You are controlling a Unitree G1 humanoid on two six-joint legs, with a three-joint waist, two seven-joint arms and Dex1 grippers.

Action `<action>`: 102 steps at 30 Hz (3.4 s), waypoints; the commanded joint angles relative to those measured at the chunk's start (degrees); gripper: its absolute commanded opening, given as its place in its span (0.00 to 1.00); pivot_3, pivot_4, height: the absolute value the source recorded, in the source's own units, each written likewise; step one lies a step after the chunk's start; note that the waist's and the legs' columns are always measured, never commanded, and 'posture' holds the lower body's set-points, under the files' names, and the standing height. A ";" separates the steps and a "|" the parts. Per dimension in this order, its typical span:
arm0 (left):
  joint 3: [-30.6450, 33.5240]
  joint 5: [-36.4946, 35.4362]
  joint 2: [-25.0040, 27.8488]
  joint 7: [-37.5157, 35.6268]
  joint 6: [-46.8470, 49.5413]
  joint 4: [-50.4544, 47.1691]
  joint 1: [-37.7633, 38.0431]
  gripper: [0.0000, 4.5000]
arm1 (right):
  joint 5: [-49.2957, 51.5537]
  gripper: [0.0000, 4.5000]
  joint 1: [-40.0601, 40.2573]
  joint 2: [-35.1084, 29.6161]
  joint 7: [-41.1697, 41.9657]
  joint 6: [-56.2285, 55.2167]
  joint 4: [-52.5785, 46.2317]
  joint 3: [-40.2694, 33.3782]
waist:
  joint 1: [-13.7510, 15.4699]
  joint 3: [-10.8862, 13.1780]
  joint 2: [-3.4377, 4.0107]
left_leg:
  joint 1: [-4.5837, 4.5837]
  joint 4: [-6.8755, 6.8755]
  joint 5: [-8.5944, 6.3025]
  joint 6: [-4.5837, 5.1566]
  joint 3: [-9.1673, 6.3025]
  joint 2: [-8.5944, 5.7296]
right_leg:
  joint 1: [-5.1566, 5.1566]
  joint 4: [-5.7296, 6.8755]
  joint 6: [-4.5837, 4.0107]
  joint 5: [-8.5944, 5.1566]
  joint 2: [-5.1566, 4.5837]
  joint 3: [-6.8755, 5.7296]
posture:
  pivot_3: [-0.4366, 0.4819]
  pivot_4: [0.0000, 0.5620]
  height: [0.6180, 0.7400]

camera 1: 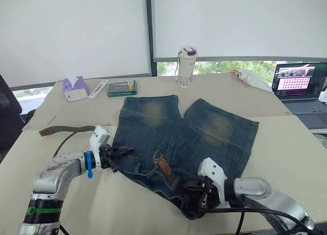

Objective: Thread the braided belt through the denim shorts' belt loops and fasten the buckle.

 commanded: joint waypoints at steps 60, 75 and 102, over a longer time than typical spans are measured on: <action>-0.89 23.21 5.80 26.79 -52.85 30.86 -12.88 0.01 | 13.58 1.00 -13.08 1.77 -6.64 2.32 -8.40 -12.97 | 0.44 -0.12 -0.93 | -0.27 -0.92 0.53 -1.12 0.19 0.13 | -0.96 0.08 -0.42 0.43 -0.09 0.04 | 0.48 0.27 1.00; -19.26 37.62 12.99 7.53 -97.73 28.50 -13.96 0.01 | 25.74 1.00 -23.60 26.09 -23.76 22.65 -1.30 -15.16 | 0.61 -0.14 -0.53 | -0.29 -0.93 0.36 -0.64 0.23 0.17 | -0.97 0.01 -0.51 0.47 0.01 -0.07 | 0.48 0.27 1.00; -24.23 35.03 7.01 5.90 -105.02 40.30 -23.21 0.00 | -13.65 0.52 -30.27 9.06 -13.32 -2.15 5.99 9.50 | -0.75 -0.17 -0.42 | -0.29 -0.75 0.37 -0.57 0.28 -0.02 | -0.93 0.05 -0.44 0.46 0.07 -0.23 | 0.48 0.27 1.00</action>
